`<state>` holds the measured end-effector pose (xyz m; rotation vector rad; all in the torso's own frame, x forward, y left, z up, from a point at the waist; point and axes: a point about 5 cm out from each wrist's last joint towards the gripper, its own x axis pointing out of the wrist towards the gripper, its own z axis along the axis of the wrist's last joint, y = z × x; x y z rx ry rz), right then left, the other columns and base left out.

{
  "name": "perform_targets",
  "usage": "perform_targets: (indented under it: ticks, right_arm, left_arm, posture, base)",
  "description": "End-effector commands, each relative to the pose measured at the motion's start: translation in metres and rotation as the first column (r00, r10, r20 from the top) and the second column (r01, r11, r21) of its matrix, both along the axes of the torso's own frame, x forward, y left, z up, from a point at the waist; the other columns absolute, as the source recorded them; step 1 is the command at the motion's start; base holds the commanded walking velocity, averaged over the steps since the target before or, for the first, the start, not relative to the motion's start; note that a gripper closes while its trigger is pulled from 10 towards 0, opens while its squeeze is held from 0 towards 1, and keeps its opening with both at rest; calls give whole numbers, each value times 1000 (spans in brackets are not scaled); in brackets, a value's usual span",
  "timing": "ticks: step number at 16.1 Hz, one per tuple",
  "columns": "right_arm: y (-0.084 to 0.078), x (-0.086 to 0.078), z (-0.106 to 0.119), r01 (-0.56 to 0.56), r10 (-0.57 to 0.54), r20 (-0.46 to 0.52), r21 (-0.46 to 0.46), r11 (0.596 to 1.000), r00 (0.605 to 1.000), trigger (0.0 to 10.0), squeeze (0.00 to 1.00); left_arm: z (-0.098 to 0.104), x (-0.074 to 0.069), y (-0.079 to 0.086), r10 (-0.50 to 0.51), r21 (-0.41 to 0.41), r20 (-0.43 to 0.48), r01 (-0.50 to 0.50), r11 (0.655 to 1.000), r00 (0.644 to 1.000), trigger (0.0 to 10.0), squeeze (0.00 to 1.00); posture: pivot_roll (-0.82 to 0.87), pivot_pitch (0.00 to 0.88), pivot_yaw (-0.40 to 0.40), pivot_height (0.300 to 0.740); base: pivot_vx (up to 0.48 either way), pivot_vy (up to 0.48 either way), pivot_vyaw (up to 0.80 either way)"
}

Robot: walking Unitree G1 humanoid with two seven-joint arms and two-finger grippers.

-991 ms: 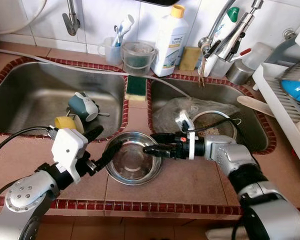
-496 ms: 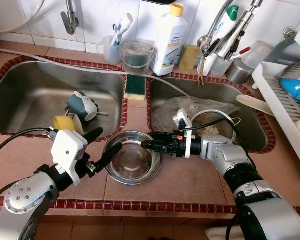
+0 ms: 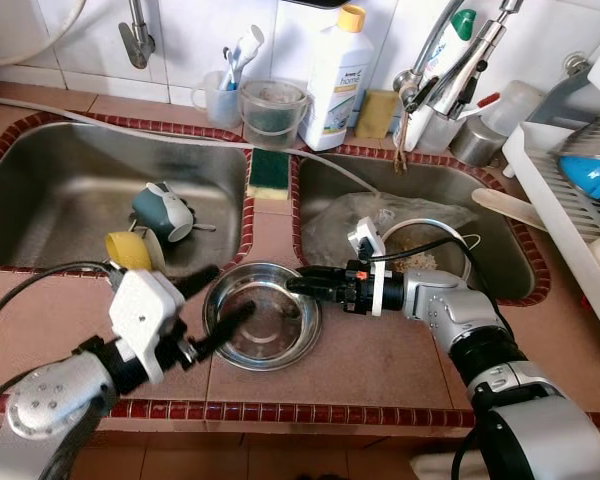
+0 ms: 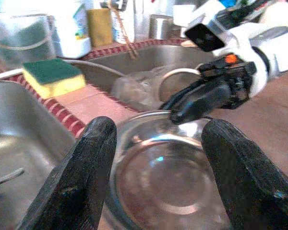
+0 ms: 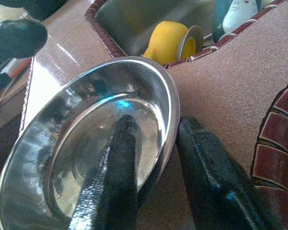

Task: Kitchen organization

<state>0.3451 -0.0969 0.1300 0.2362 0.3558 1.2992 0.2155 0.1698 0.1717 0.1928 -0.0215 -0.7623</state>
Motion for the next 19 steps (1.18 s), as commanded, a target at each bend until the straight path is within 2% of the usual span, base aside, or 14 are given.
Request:
perform_targets:
  ticks: [1,7,13,15,16,19]
  right_arm:
    - [-8,2,1,15,-15,8,-11,1000,1000,0,0]
    - [-10,5,3,31,-30,11,-12,999,999,0,0]
    - [-15,6,4,56,-56,-1,4,998,998,0,0]
    - [-16,7,7,62,-61,-19,37,997,998,0,0]
    - [-18,8,11,65,-60,-53,94,993,997,0,0]
    - [-22,11,19,90,-74,-99,168,982,992,0,0]
  left_arm:
    - [2,-4,-5,-35,7,14,35,999,999,10000,0]
    - [2,-4,-6,-46,21,11,45,999,999,10000,0]
    - [8,3,-3,-14,-24,32,14,1000,999,10000,0]
    - [10,6,-1,4,-30,43,-2,1000,999,10000,0]
    - [13,10,1,39,-44,65,-36,998,997,10000,0]
    - [17,16,6,76,-52,92,-72,996,993,10000,0]
  posture:
    - [-57,160,-172,740]
    - [-55,151,-172,740]
    - [-55,132,-166,740]
    - [-55,129,-165,740]
    - [-57,125,-163,740]
    - [-57,120,-161,740]
  base:
    - [0,0,0]
    - [0,0,0]
    - [0,0,0]
    - [0,0,0]
    - [0,0,0]
    - [0,0,0]
